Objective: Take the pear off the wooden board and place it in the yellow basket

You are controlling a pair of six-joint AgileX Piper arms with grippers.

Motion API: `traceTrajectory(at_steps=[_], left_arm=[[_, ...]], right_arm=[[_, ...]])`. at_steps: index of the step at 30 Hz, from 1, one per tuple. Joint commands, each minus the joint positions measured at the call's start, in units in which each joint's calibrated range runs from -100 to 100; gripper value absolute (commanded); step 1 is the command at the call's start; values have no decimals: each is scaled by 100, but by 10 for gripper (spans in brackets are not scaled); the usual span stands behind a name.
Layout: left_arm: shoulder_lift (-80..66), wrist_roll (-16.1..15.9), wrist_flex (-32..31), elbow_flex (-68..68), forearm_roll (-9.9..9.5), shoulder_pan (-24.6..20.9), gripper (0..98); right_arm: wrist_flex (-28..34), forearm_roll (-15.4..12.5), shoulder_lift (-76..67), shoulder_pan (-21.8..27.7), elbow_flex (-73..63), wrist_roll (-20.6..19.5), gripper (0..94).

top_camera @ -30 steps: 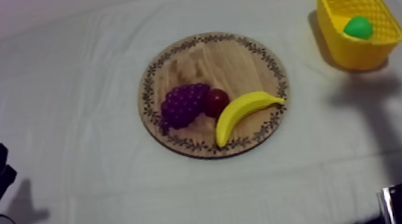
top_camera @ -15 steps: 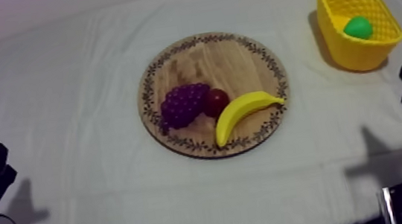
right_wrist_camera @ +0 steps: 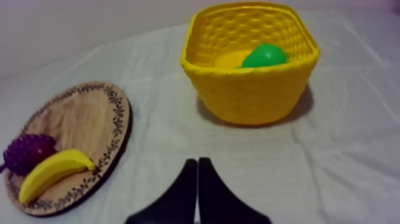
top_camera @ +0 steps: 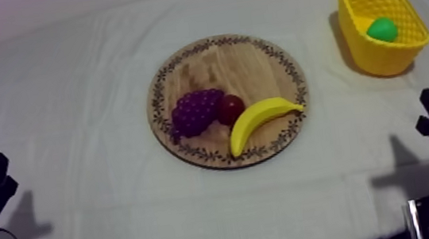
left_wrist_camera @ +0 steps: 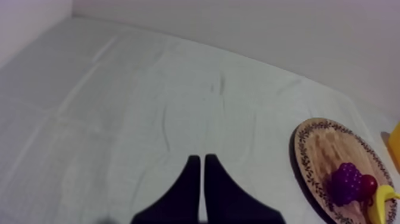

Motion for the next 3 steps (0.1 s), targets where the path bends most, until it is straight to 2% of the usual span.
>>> traceTrajectory(at_steps=[1, 3], left_arm=[[2, 1, 0, -2, 1, 0, 1], [2, 2, 0, -2, 1, 0, 1]], right_arm=[[17, 13, -7, 6, 8, 934, 3], [11, 17, -7, 7, 12, 1055, 3]])
